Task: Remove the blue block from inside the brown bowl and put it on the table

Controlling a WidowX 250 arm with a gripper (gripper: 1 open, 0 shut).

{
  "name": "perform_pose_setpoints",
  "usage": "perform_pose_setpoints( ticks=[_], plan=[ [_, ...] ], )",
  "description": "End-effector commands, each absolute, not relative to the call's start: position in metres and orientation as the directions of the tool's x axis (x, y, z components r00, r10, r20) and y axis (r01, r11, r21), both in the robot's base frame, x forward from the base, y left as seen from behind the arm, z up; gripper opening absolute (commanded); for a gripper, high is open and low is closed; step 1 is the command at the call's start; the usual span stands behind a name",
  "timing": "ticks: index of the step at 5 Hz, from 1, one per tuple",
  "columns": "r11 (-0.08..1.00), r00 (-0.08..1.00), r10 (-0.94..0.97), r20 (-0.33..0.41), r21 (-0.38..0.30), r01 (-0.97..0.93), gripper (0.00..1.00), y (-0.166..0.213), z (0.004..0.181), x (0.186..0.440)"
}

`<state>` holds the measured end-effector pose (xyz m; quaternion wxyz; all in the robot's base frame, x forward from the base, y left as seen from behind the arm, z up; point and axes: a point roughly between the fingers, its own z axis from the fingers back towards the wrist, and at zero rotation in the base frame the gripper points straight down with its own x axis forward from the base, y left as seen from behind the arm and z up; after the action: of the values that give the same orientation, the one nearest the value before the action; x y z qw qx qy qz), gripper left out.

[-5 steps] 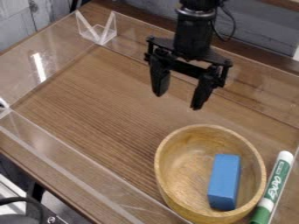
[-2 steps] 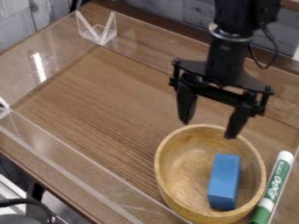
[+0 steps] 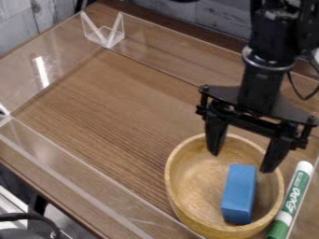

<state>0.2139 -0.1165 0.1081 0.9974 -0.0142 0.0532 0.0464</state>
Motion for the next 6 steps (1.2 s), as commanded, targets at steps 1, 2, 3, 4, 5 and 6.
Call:
perform_pose_setpoints(
  ticks=[1, 2, 3, 4, 5, 6],
  plan=[
    [0.995, 0.994, 0.085, -0.066, -0.055, -0.089, 1.0, -0.124, 0.117, 0.212],
    [0.993, 0.994, 0.094, -0.063, -0.059, -0.098, 1.0, -0.127, 0.112, 0.208],
    [0.992, 0.993, 0.102, -0.055, -0.069, -0.105, 1.0, -0.13, 0.105, 0.207],
    [0.991, 0.993, 0.105, -0.046, -0.082, -0.108, 1.0, -0.131, 0.103, 0.208],
    [0.989, 0.993, 0.109, -0.041, -0.093, -0.112, 1.0, -0.131, 0.1, 0.209],
    [0.988, 0.993, 0.113, -0.032, -0.103, -0.116, 1.0, -0.132, 0.097, 0.211]
  ],
)
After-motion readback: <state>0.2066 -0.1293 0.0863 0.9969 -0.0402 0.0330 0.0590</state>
